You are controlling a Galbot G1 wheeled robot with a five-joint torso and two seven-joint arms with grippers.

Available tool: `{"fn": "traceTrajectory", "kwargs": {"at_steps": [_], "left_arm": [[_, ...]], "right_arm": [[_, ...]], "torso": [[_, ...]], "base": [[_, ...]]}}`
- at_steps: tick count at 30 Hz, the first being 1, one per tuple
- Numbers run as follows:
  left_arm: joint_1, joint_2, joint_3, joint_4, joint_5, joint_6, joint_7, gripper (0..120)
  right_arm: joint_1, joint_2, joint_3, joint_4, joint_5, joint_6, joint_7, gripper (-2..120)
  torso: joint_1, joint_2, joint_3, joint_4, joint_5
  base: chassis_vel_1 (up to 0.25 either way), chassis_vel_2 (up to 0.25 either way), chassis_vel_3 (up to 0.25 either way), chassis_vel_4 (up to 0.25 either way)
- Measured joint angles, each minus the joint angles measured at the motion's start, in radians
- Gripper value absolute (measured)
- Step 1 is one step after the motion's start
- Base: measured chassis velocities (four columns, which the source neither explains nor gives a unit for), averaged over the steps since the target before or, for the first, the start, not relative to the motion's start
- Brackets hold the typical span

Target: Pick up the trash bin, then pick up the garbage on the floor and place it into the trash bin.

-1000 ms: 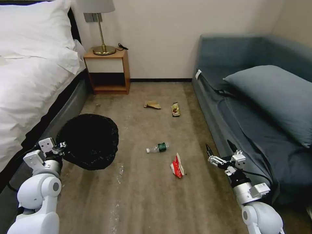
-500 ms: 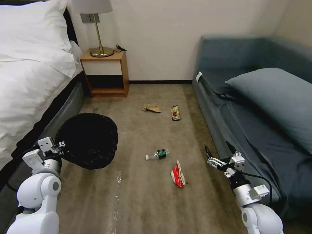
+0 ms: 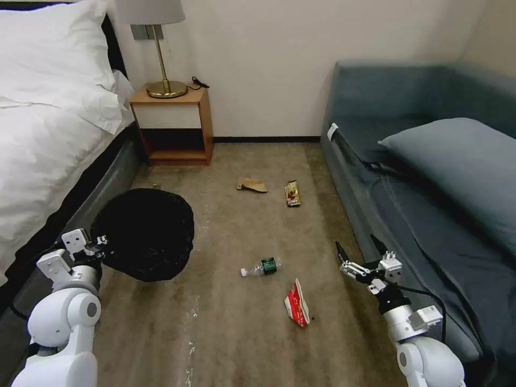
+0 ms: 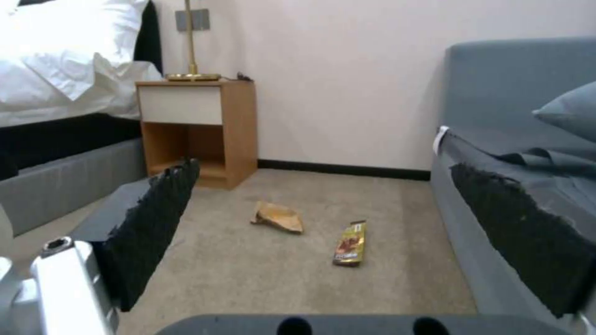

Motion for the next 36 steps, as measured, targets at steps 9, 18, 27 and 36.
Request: {"fn": "traceTrajectory", "kwargs": {"at_steps": [9, 18, 27, 36], "left_arm": [[-0.012, 0.005, 0.002, 0.007, 0.001, -0.001, 0.001, 3], [-0.009, 0.0, 0.008, 0.014, 0.0, -0.005, 0.005, 3], [-0.007, 0.001, 0.008, 0.013, -0.006, -0.009, 0.006, 3], [-0.003, -0.002, 0.01, 0.01, -0.009, -0.009, 0.004, 3]], "right_arm": [[0.012, 0.001, 0.0, -0.015, -0.008, 0.008, -0.008, 100], [0.018, 0.003, 0.0, -0.021, -0.019, 0.023, -0.007, 100], [0.022, 0.004, 0.0, -0.024, -0.024, 0.044, -0.013, 100], [0.035, 0.002, -0.008, -0.035, -0.039, 0.085, 0.005, 100]], "torso": [[0.0, 0.0, 0.0, 0.0, -0.0001], [0.0, 0.0, 0.0, -0.0001, 0.0], [0.0, 0.0, 0.0, -0.0001, 0.0], [0.0, 0.0, 0.0, 0.0, 0.0]], "base": [[-0.088, 0.086, 0.092, -0.08], [-0.037, 0.052, 0.041, -0.056], [0.0, 0.0, 0.0, 0.0], [0.0, 0.0, 0.0, 0.0]]}}
